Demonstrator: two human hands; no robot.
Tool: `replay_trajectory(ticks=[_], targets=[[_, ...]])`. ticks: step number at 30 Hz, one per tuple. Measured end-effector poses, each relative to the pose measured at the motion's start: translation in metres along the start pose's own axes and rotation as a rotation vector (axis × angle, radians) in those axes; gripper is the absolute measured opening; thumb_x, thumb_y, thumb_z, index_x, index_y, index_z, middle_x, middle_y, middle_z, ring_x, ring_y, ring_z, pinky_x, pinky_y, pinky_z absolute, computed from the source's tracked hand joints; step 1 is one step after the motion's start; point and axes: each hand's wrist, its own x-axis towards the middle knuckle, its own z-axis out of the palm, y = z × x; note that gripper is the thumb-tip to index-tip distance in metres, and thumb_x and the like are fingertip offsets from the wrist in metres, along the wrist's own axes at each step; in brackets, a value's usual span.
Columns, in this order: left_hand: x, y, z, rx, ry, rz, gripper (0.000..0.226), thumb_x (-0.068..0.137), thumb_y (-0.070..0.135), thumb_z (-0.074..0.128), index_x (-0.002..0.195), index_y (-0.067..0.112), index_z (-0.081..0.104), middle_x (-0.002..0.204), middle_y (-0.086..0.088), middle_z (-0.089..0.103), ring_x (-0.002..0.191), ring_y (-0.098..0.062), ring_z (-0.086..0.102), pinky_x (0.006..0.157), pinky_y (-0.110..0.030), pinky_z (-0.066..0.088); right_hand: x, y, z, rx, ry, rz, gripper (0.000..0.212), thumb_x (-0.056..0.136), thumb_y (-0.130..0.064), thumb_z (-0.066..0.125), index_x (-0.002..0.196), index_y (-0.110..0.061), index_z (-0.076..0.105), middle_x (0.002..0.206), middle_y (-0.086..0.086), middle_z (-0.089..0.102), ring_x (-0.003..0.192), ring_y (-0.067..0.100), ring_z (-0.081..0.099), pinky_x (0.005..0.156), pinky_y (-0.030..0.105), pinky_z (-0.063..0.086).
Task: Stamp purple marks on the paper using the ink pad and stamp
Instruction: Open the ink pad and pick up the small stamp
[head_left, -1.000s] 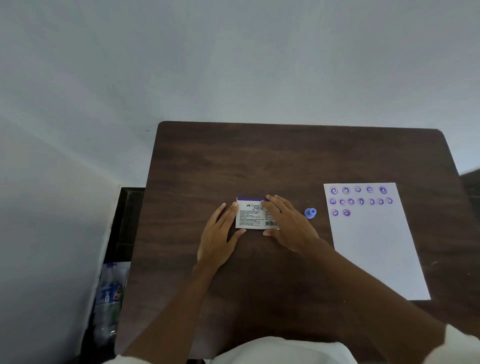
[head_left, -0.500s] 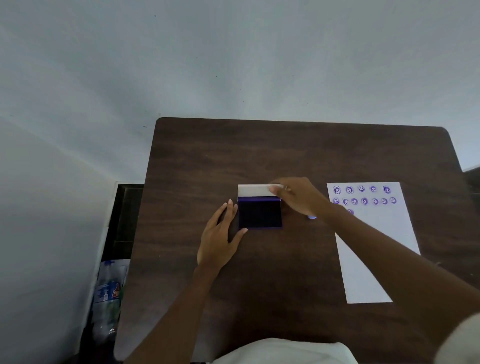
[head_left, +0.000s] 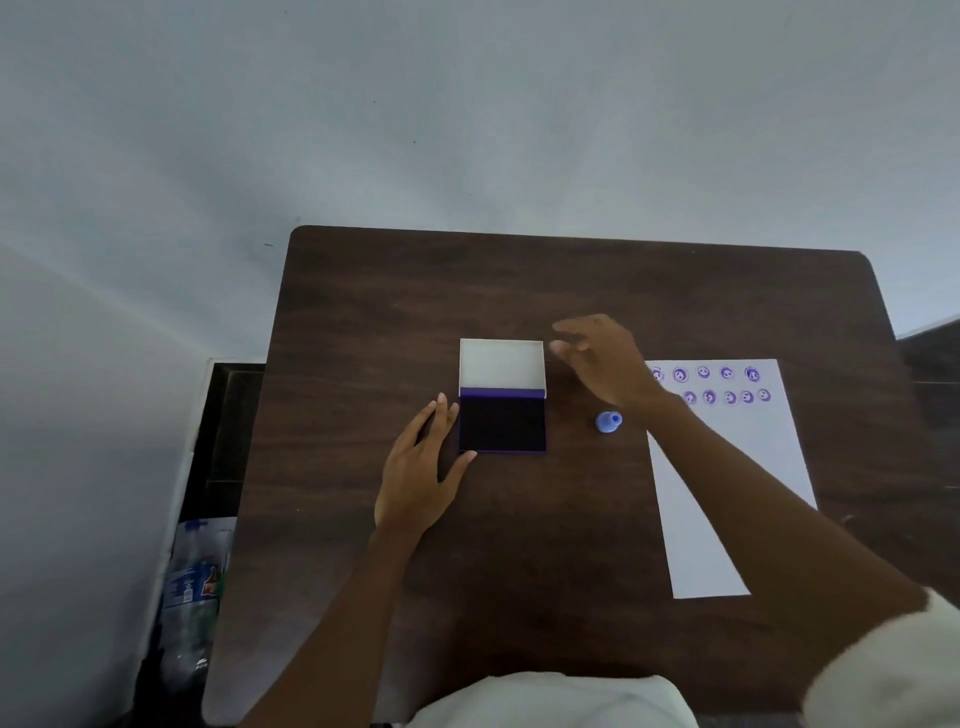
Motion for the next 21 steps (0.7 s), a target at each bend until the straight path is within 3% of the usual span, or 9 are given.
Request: replay_trajectory(ticks=[3,5,7,9,11,14,17,21], targets=[[0.000,0.001,-0.001,-0.008,0.026,0.007,0.079,0.093,0.049,0.063,0.157,0.025,0.024,0.164,0.002,0.023,0.149,-0.013,0.024,0.113,-0.037,0.028,-0.035,0.017,-0.028,-0.033,0.020,0.062,0.033,0.087,-0.036,0.063,0.113,-0.016,0.067,0.112,0.006,0.070,0.099,0.020,0.063,0.085,0.027,0.041],[-0.002,0.002,-0.001,-0.017,0.057,0.030,0.083,0.091,0.051,0.064,0.157,0.021,0.025,0.163,0.002,0.026,0.149,-0.011,0.024,0.114,-0.035,0.029,-0.063,0.025,-0.031,-0.009,-0.064,0.097,0.042,0.076,-0.041,0.075,0.111,-0.019,0.068,0.104,0.001,0.067,0.089,0.016,0.062,0.078,0.027,0.043],[-0.004,0.004,-0.003,-0.052,0.075,0.053,0.088,0.089,0.052,0.066,0.158,0.018,0.023,0.162,0.001,0.028,0.148,-0.012,0.027,0.116,-0.035,0.030,-0.079,0.033,-0.018,-0.079,-0.164,0.113,0.046,0.072,-0.041,0.079,0.111,-0.020,0.066,0.104,-0.003,0.062,0.093,0.016,0.059,0.080,0.027,0.043],[-0.006,0.007,-0.005,-0.076,0.104,0.072,0.089,0.090,0.054,0.063,0.158,0.016,0.021,0.162,-0.004,0.029,0.147,-0.016,0.030,0.116,-0.035,0.031,-0.082,0.041,0.000,-0.067,-0.143,0.110,0.030,0.076,-0.034,0.076,0.098,-0.016,0.067,0.100,-0.001,0.063,0.094,0.019,0.060,0.077,0.021,0.039],[-0.008,0.015,-0.003,-0.064,0.194,0.110,0.082,0.090,0.052,0.060,0.155,0.012,0.029,0.158,-0.009,0.035,0.144,-0.020,0.035,0.115,-0.035,0.032,-0.081,0.047,0.011,-0.005,-0.069,0.164,0.016,0.082,-0.026,0.070,0.092,-0.012,0.068,0.096,0.004,0.066,0.086,0.018,0.060,0.074,0.019,0.037],[-0.009,0.047,0.008,-0.092,0.335,0.200,0.056,0.094,0.036,0.064,0.141,0.010,0.053,0.140,-0.009,0.056,0.128,-0.021,0.052,0.107,-0.036,0.045,-0.083,0.047,0.013,0.090,0.005,0.252,0.019,0.087,-0.019,0.065,0.097,-0.002,0.070,0.099,0.013,0.071,0.079,0.017,0.059,0.078,0.021,0.040],[-0.004,0.099,0.023,-0.244,0.224,0.217,0.041,0.094,0.028,0.064,0.133,0.015,0.059,0.128,-0.004,0.062,0.117,-0.011,0.057,0.098,-0.033,0.052,-0.094,0.040,0.002,0.126,0.079,0.182,0.019,0.086,-0.017,0.068,0.099,-0.003,0.071,0.100,0.014,0.072,0.085,0.023,0.063,0.080,0.023,0.040],[0.008,0.145,0.046,-0.413,0.059,0.128,0.053,0.093,0.031,0.068,0.142,0.017,0.052,0.131,-0.001,0.060,0.105,-0.005,0.060,0.090,-0.022,0.054,-0.106,0.034,-0.008,0.172,0.135,0.131,0.019,0.083,-0.019,0.071,0.099,-0.009,0.070,0.099,0.008,0.072,0.083,0.016,0.060,0.080,0.025,0.044]])
